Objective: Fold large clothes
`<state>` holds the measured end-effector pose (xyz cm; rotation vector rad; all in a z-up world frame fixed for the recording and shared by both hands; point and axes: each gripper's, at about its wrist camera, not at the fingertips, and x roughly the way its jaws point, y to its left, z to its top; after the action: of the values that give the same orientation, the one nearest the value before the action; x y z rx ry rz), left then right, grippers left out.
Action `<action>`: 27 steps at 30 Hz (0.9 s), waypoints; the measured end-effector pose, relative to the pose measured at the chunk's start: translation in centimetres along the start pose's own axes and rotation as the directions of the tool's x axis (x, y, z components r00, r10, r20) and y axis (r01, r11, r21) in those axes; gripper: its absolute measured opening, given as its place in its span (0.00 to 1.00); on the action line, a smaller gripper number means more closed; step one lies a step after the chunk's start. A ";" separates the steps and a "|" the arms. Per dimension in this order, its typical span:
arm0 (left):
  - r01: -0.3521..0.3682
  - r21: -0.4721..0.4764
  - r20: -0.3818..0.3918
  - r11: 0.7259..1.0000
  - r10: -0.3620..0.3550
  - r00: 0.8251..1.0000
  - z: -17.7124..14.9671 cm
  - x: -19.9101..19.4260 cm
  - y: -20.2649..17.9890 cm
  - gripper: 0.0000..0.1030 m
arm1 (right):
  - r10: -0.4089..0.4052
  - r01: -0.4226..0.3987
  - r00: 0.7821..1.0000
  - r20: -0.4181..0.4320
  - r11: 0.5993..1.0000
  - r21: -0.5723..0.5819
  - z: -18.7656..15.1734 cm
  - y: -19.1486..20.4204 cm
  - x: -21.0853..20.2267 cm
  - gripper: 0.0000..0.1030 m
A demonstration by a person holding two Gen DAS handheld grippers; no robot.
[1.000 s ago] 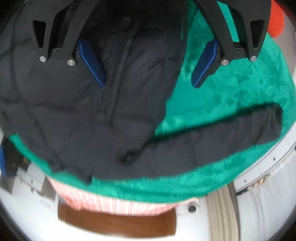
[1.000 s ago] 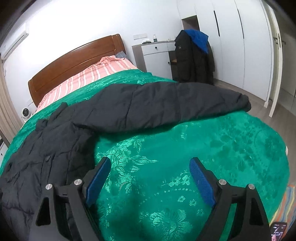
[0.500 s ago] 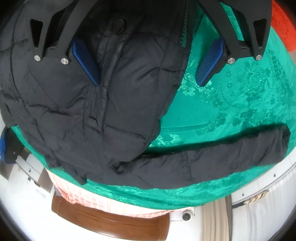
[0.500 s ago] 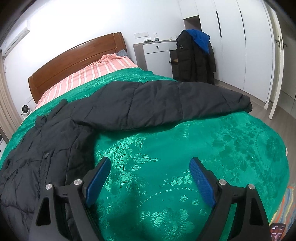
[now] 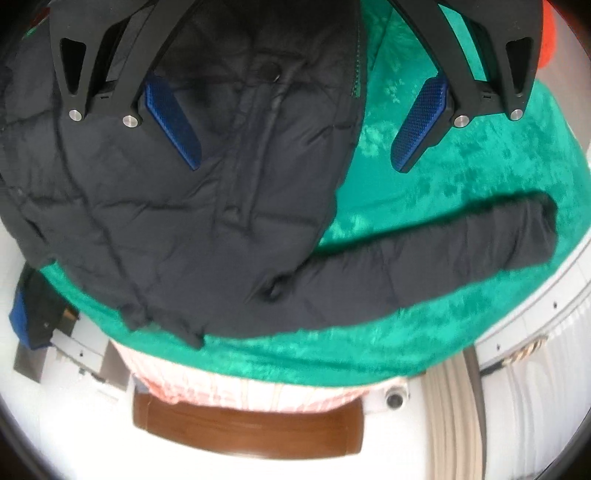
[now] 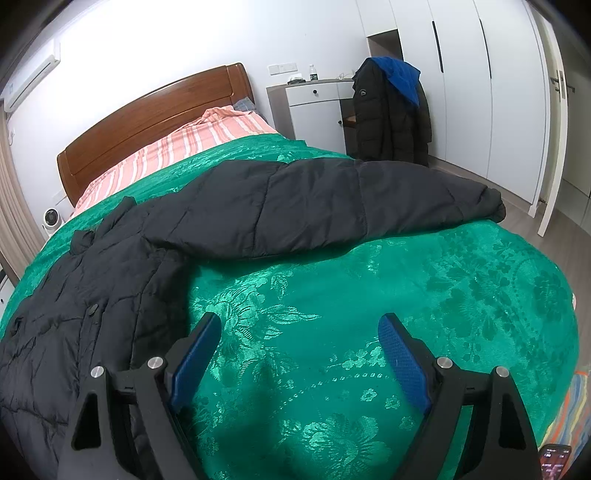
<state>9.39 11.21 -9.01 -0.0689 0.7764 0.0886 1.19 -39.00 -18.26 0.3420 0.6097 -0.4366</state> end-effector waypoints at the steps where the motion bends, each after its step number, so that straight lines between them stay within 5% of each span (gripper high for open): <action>1: 0.001 0.002 0.012 1.000 -0.001 1.000 0.3 -0.4 -0.1 0.99 | 0.000 0.000 1.000 0.000 1.000 -0.001 0.0 0.0 0.0 0.84; 9: -0.019 0.039 0.046 0.999 0.017 0.999 0.8 -1.3 -0.6 0.99 | 0.020 -0.020 1.000 0.005 1.000 0.015 0.0 -0.3 0.0 0.84; 13: -0.041 0.056 0.046 0.998 0.039 0.998 0.7 -1.6 -0.4 0.99 | 0.151 -0.161 0.986 0.065 0.967 0.195 1.4 -4.2 -0.6 0.84; 15: -0.045 0.050 0.054 0.998 0.042 0.998 0.9 -1.7 0.0 0.99 | 0.201 -0.217 0.976 0.080 0.924 0.315 2.2 -7.2 0.2 0.87; 17: -0.049 0.033 0.052 0.998 0.048 0.998 1.0 -1.6 0.4 0.99 | 0.264 -0.273 0.961 0.087 0.833 0.482 2.8 -11.1 2.0 0.87; 22: -0.052 0.006 0.031 0.999 0.051 0.998 1.2 -1.0 1.1 0.99 | 0.313 -0.308 0.943 0.113 0.690 0.655 5.2 -16.9 5.8 0.87; 25: -0.064 0.009 0.021 0.998 0.064 0.998 1.1 -0.9 1.1 0.99 | 0.250 -0.176 0.968 0.012 0.645 0.744 7.0 -19.7 8.5 0.82; 27: -0.069 0.008 0.023 0.998 0.069 0.997 1.0 -0.9 1.2 0.99 | 0.270 -0.150 0.963 -0.010 0.567 0.810 7.0 -20.9 10.1 0.83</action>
<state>9.30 12.42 -7.69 -0.0326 0.7563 0.1515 1.75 -62.84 -22.79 1.3349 0.4547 -0.4402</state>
